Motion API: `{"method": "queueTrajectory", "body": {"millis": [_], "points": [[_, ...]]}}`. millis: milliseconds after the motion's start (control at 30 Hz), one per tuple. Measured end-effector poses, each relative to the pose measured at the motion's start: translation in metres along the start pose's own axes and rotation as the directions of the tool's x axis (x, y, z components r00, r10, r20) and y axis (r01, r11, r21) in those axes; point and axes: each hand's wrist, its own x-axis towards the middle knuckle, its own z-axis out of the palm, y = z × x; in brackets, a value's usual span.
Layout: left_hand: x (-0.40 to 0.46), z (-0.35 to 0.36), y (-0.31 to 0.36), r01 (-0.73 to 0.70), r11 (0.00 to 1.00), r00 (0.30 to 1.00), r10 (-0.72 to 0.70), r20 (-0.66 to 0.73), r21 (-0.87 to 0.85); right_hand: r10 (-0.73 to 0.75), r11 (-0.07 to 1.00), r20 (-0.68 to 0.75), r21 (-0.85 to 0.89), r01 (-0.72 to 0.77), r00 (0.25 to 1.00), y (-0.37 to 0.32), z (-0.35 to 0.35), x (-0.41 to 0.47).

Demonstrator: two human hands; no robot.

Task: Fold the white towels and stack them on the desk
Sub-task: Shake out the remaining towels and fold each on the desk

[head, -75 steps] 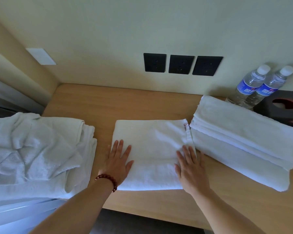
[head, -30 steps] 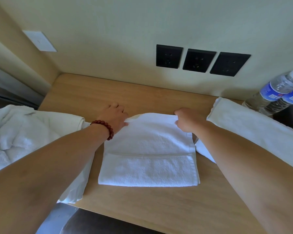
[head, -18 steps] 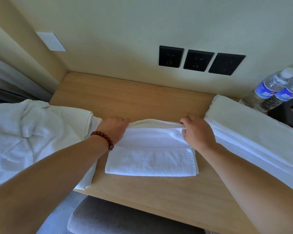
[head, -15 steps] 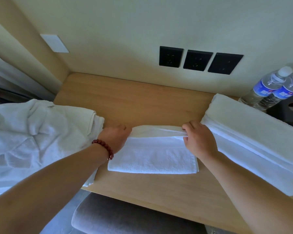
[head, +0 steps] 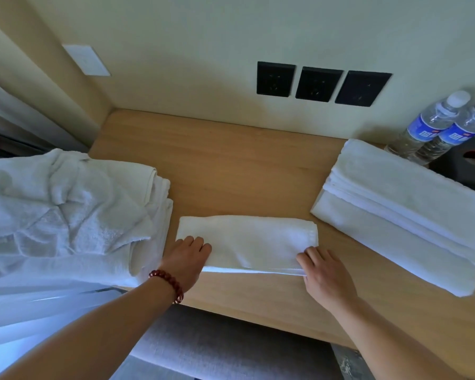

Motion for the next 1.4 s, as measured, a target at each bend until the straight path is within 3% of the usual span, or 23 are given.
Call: {"method": "queueTrajectory", "body": {"millis": [433,667,833,1033,1167,1267,1400], "points": [[-0.014,0.007,0.006,0.088,0.996,0.996,-0.088,0.022,-0.025,0.012,1.0,0.156,0.02,-0.015,0.988,-0.006,-0.007,-0.008],[-0.029,0.02,0.008,0.083,0.991,0.996,-0.087,-0.034,-0.104,0.027,0.999,0.087,0.035,-0.03,0.996,-0.012,-0.012,-0.017],[-0.022,0.005,0.016,0.02,0.992,0.991,-0.036,-0.13,-0.127,0.134,0.984,0.016,0.114,-0.135,0.991,-0.035,-0.011,0.015],[0.019,-0.016,0.032,0.086,0.957,0.938,-0.172,-0.302,-0.278,0.181,0.961,0.166,0.178,-0.21,0.969,-0.084,-0.001,0.072],[0.052,-0.015,0.047,0.292,0.918,0.943,-0.323,-0.079,-0.267,0.171,0.96,0.276,0.168,-0.223,0.946,-0.103,0.012,0.086],[0.061,-0.002,0.049,0.354,0.906,0.934,-0.334,0.124,-0.233,0.17,0.964,0.311,0.146,-0.224,0.935,-0.094,0.024,0.081],[0.055,0.02,0.041,0.337,0.923,0.938,-0.313,0.148,-0.185,0.201,0.964,0.306,0.11,-0.244,0.931,-0.07,0.033,0.068]]}}
